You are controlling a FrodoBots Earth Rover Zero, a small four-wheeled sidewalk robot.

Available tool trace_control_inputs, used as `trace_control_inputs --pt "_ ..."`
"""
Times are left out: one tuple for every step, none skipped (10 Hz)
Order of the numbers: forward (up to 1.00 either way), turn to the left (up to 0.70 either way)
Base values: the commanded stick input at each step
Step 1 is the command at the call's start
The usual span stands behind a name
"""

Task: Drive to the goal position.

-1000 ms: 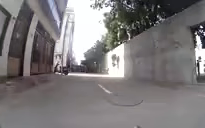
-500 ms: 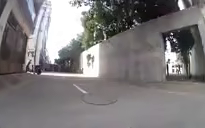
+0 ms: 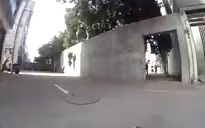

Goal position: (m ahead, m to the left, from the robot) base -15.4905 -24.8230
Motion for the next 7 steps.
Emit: trace_control_inputs --pt "0.0 -1.0" --pt "0.0 -1.0" --pt "0.0 -1.0" --pt "0.0 -1.0" --pt "0.0 -1.0" --pt "0.0 -1.0" --pt "0.0 -1.0"
